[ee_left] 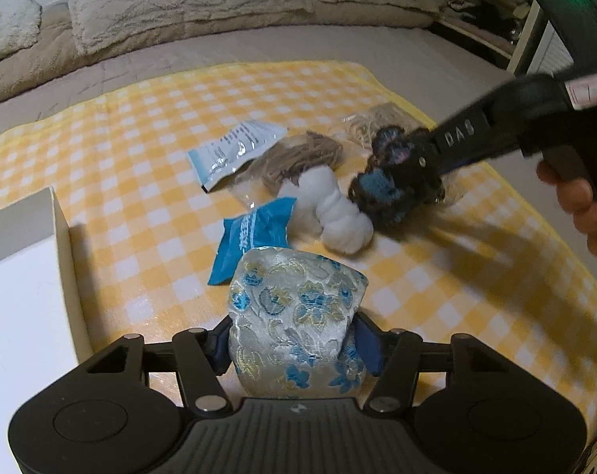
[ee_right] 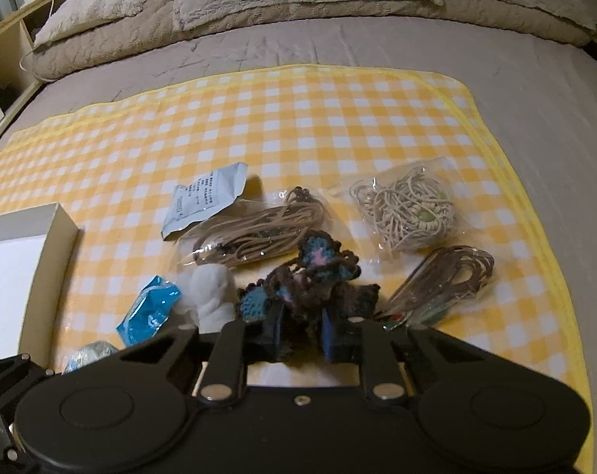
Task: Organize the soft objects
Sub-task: 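Carry the floral pouch and knitted toy with both tools into the white box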
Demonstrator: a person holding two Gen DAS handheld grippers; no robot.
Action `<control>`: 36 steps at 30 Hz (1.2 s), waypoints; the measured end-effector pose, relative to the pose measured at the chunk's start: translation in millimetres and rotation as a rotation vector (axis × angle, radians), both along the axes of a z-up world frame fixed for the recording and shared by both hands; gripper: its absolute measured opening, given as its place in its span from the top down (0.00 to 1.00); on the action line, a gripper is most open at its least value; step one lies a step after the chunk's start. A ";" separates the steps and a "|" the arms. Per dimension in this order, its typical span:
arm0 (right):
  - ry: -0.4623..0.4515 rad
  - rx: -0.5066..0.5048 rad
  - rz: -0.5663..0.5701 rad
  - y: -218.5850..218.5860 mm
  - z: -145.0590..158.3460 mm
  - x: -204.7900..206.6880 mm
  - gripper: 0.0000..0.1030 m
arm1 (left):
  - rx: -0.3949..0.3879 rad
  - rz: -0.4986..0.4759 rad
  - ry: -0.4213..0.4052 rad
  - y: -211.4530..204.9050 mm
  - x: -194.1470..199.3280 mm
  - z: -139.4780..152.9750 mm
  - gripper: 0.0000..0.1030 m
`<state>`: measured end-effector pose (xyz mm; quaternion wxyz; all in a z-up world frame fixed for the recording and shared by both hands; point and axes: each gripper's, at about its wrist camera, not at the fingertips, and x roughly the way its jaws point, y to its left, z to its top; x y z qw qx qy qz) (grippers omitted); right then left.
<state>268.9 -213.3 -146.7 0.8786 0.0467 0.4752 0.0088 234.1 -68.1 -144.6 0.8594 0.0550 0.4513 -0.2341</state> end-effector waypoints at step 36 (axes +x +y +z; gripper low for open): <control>-0.339 0.130 0.082 61.1 107.7 -85.1 0.91 | -0.147 0.361 -0.178 120.3 -51.5 97.3 0.41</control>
